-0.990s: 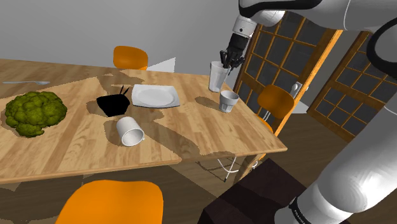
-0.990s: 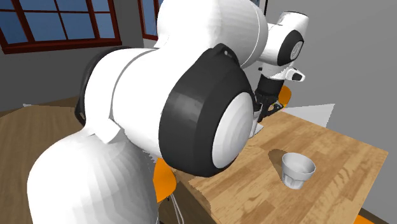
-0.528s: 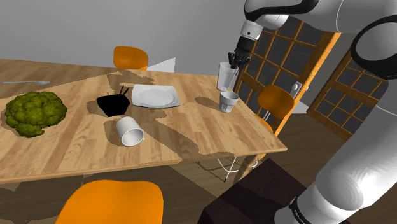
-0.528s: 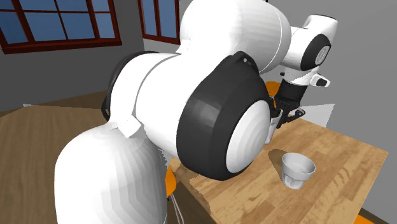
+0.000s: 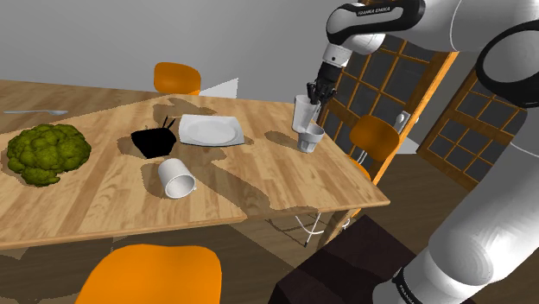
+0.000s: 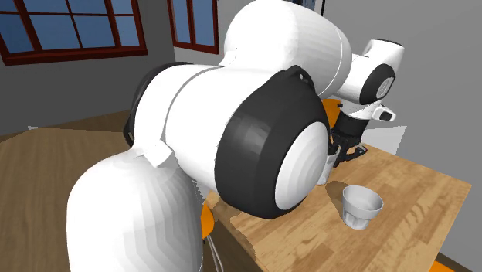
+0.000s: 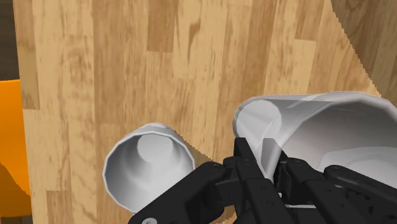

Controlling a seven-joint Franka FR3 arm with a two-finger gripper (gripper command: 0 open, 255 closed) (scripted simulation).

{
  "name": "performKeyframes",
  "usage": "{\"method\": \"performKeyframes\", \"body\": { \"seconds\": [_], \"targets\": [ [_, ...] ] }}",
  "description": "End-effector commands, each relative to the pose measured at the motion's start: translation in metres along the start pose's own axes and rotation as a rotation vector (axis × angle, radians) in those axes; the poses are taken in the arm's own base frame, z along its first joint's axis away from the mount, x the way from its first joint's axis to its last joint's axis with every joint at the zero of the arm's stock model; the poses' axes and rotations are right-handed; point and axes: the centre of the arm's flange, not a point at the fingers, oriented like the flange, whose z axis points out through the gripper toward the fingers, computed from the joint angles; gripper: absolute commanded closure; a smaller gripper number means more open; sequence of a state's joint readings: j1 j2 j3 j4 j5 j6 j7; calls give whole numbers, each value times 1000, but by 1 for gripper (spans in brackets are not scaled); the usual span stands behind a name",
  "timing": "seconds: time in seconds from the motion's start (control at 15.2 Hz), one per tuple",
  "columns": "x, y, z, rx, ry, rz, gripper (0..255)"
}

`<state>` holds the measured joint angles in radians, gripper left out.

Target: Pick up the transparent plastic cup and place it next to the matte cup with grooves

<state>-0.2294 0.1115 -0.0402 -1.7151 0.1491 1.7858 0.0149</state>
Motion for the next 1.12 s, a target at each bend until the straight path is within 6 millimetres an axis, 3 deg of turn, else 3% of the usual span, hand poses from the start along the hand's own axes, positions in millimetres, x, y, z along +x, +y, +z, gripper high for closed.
{"method": "performKeyframes", "body": {
  "seconds": [0.0,1.06],
  "targets": [
    [0,1,11,0,1,0,255],
    [4,13,94,0,1,0,255]
  ]
}}
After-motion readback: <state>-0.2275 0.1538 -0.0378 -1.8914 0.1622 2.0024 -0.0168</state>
